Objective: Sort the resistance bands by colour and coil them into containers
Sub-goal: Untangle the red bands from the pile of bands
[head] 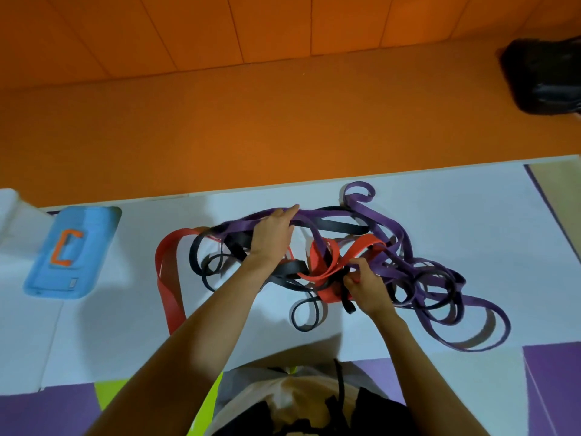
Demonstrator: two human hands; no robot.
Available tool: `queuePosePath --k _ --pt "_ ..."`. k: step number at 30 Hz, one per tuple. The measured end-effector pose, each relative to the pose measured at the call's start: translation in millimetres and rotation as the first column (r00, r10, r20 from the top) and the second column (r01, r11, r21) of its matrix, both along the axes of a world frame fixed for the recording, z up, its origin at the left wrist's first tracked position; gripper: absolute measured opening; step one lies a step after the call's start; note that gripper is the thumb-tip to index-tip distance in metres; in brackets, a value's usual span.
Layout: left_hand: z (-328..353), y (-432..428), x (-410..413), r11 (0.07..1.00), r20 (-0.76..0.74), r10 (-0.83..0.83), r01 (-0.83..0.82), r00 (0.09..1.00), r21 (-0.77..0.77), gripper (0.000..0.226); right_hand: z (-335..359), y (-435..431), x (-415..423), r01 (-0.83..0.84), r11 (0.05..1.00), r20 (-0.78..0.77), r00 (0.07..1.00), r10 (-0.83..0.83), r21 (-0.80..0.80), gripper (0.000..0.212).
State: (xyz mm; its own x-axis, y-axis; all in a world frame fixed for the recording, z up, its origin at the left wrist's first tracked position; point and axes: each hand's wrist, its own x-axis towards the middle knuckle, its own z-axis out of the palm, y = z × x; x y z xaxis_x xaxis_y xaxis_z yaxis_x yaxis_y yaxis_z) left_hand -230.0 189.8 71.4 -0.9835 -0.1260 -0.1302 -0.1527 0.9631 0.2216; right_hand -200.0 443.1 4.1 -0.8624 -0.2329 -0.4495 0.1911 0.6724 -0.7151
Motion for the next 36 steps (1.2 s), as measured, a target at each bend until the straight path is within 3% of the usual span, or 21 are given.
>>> queuePosePath --k 3,6,9,12,15,18,19,20,22,25,28,32,36 --pt "-20.1 -11.5 29.8 0.995 0.004 -0.014 0.013 1.0 0.101 0.048 -0.1 1.6 -1.1 0.01 1.0 -0.025 1.0 -0.011 -0.015 0.022" --pt "-40.4 -26.7 71.3 0.999 -0.057 0.005 -0.008 0.998 -0.047 0.021 -0.9 -0.6 -4.7 0.028 0.999 -0.052 0.998 -0.029 -0.019 0.018" --pt "-55.7 -44.9 108.3 0.956 -0.174 0.291 -0.291 0.941 0.023 0.018 -2.4 -3.9 -8.3 0.032 0.999 -0.08 0.996 -0.035 -0.045 0.017" --pt "-61.9 -56.7 132.6 0.732 -0.048 0.674 -0.658 0.737 0.176 0.034 -3.3 -8.5 -11.5 0.02 0.997 -0.124 0.992 -0.028 -0.073 0.016" --pt "-60.8 -70.4 144.8 0.532 0.171 0.806 -0.82 0.566 0.211 0.055 -2.2 -18.9 -16.9 -0.02 1.0 -0.238 0.971 0.014 -0.022 0.017" --pt "-58.5 -77.5 147.4 0.453 0.263 0.757 -0.77 0.598 0.448 0.062 -0.5 -28.6 -22.5 -0.055 0.991 -0.386 0.917 0.099 0.125 0.023" --pt "-55.8 -76.0 146.4 0.363 0.276 0.756 -0.731 0.594 0.578 0.057 -1.5 -30.2 -24.0 -0.084 0.979 -0.39 0.908 0.151 0.183 0.03" --pt "-51.7 -74.5 143.9 0.244 0.315 0.755 -0.692 0.575 0.679 0.051 -2.5 -31.5 -25.4 -0.115 0.963 -0.335 0.922 0.194 0.242 0.038" --pt "-49.5 -75.3 136.8 0.107 0.378 0.735 -0.647 0.563 0.755 0.039 -4.8 -33.0 -26.0 -0.175 0.915 -0.131 0.963 0.237 0.364 0.053" --pt "-55.9 -83.5 115.8 0.198 0.327 0.75 -0.667 0.575 0.718 0.023 -11.7 -28.4 -25.8 -0.273 0.831 -0.003 0.949 0.314 0.485 0.05" --pt "-57.2 -83.7 101.5 0.154 0.272 0.811 -0.637 0.518 0.755 0.033 -13.3 -21.0 -33.5 -0.28 0.821 -0.033 0.939 0.341 0.498 0.037" --pt "-53.1 -87.8 91.0 0.033 0.211 0.894 -0.529 0.395 0.848 0.046 -15.9 -12.5 -37.6 -0.209 0.89 -0.106 0.956 0.273 0.406 0.019" --pt "-50.5 -103.6 79.9 0.015 0.174 0.894 -0.416 0.413 0.909 0.038 -20.7 -3.7 -31.1 -0.152 0.933 -0.106 0.975 0.196 0.327 0.024"
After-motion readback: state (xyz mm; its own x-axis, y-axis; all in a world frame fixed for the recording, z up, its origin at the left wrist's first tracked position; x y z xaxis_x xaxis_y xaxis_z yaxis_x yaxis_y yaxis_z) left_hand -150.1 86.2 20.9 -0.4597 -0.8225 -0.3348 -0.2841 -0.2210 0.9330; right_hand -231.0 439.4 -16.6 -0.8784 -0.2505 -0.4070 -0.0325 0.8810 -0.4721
